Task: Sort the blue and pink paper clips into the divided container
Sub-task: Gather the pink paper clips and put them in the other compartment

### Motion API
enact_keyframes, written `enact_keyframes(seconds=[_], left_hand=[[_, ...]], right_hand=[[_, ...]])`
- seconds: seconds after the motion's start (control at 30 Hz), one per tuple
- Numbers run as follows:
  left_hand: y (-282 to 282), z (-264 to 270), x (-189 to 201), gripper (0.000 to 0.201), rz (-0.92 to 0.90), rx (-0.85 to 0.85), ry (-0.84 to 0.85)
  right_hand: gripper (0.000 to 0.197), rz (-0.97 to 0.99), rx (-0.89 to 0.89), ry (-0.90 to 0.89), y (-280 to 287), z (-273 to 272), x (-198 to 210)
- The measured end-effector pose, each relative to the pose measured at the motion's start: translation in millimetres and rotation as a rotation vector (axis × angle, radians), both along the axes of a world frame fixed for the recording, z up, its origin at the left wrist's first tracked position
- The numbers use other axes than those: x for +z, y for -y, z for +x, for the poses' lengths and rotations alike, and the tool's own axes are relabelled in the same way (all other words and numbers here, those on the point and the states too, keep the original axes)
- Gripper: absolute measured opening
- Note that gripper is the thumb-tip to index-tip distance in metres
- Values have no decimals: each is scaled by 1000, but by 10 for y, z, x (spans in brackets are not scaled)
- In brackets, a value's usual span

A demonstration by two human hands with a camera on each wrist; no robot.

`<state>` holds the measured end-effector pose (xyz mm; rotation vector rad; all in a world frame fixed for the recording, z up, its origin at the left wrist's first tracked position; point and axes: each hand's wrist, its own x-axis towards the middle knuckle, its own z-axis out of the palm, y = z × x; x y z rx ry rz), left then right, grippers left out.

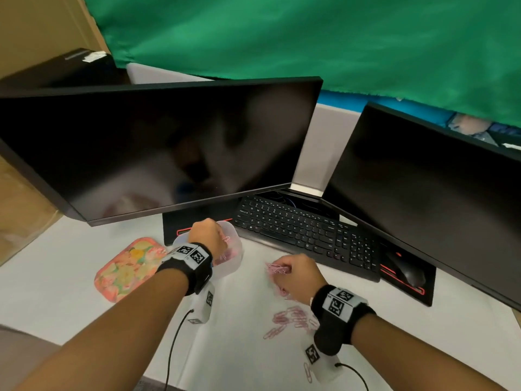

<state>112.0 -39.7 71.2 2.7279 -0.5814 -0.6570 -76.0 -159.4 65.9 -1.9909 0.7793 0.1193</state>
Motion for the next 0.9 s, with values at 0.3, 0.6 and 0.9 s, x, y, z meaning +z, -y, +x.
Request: enact_keyframes(seconds=[0.3,0.6,0.9], left_hand=[[-284,90,-25,9,-200,162,-59],[-679,-190,5,10,-60,8,-303],[-440,-451,-121,7,-68,-215,-263]], right_hand=[[8,-95,69,36,-190,952,122],[18,-256,117,-114,-344,1500,-25],[17,-228,8,65,-44,1048,30]])
